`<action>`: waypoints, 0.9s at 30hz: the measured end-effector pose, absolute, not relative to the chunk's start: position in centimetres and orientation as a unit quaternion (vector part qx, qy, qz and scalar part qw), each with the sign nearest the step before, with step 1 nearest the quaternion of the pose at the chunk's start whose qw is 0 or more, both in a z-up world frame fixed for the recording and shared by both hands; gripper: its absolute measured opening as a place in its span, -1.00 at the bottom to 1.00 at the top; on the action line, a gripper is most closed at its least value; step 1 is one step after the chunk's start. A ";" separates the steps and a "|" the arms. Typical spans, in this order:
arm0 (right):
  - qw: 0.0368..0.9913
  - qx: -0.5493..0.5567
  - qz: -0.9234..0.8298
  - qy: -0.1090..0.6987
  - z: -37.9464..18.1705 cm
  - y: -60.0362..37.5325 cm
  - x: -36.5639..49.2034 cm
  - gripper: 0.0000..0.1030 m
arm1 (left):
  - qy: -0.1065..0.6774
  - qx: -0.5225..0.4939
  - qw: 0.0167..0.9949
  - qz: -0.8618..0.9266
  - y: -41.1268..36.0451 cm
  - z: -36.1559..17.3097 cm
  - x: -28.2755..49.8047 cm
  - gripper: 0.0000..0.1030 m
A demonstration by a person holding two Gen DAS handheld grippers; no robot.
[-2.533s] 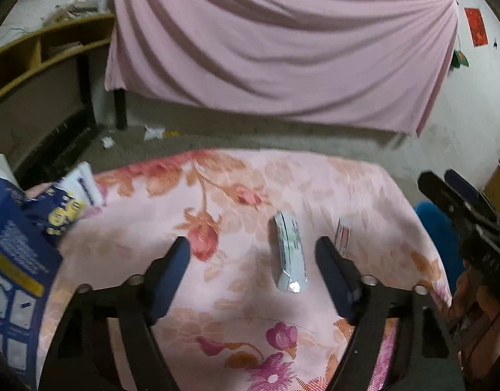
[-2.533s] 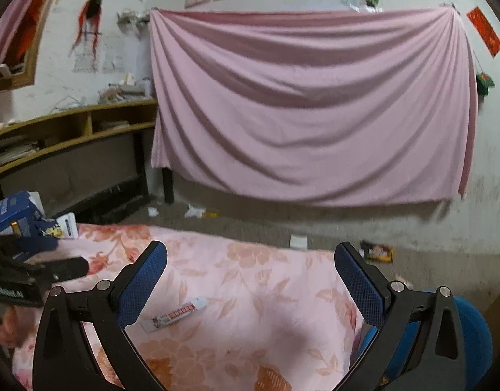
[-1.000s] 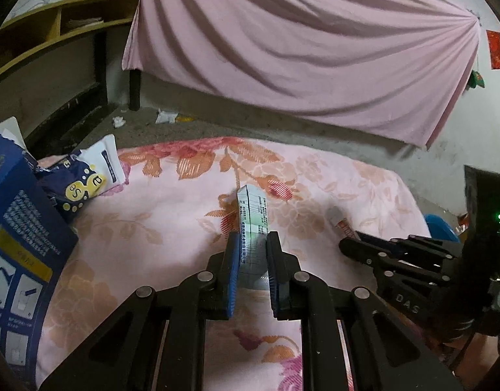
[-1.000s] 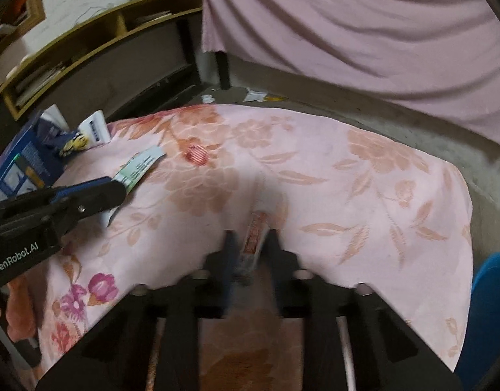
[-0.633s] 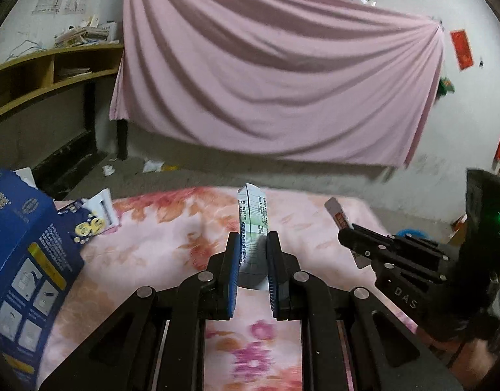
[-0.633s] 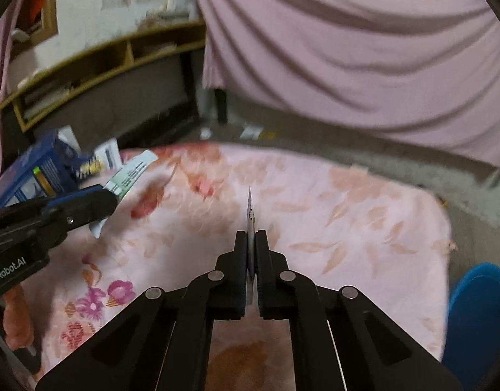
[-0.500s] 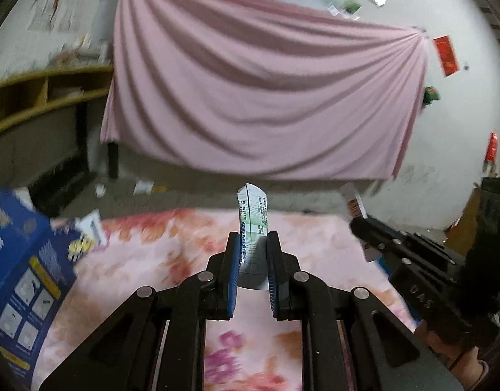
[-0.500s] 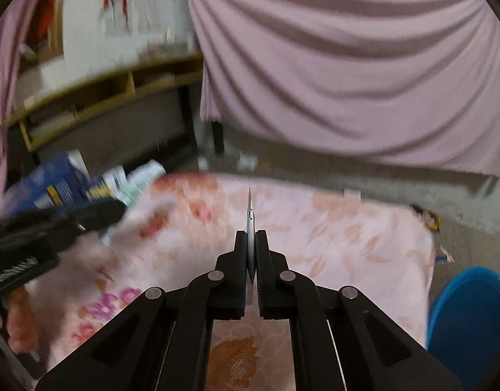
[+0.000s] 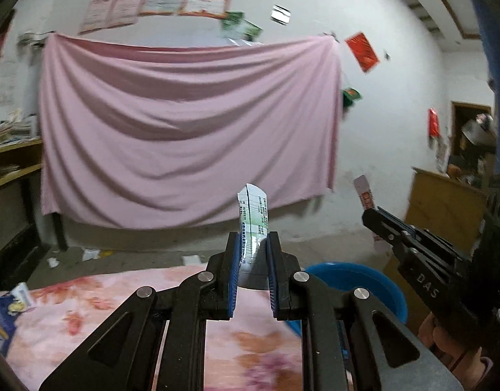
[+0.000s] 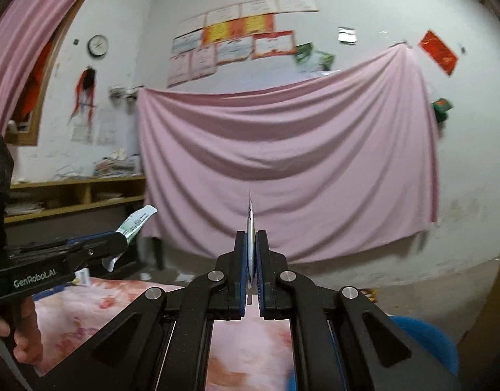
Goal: Collect trash
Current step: 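Lift both tubes and carry them over the blue basin, then open both tools to drop the tubes into the basin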
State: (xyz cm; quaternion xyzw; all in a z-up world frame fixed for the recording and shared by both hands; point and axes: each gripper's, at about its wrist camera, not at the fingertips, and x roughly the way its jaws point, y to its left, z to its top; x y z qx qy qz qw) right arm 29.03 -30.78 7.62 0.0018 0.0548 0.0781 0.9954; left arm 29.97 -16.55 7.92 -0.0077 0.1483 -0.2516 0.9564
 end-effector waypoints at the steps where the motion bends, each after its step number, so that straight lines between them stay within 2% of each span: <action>1: 0.996 0.005 0.070 0.059 7.5 -31.5 28.9 -0.94 | 0.154 -0.004 0.953 -0.259 -17.8 7.8 30.1 -0.75; 14: 0.984 0.076 -0.015 0.163 4.6 -40.9 29.1 -0.92 | 0.233 0.012 0.920 -0.316 -27.4 5.9 31.9 -0.75; 18: 0.980 0.088 -0.022 0.176 4.2 -41.9 29.2 -0.91 | 0.246 0.011 0.915 -0.320 -28.1 5.6 32.2 -0.74; 22: 0.977 0.094 -0.029 0.190 3.8 -42.2 29.2 -0.90 | 0.264 0.013 0.912 -0.314 -28.0 5.2 32.5 -0.62; 27: 0.974 0.104 -0.035 0.200 3.6 -42.5 29.2 -0.87 | 0.265 0.008 0.914 -0.308 -27.2 5.2 32.0 -0.58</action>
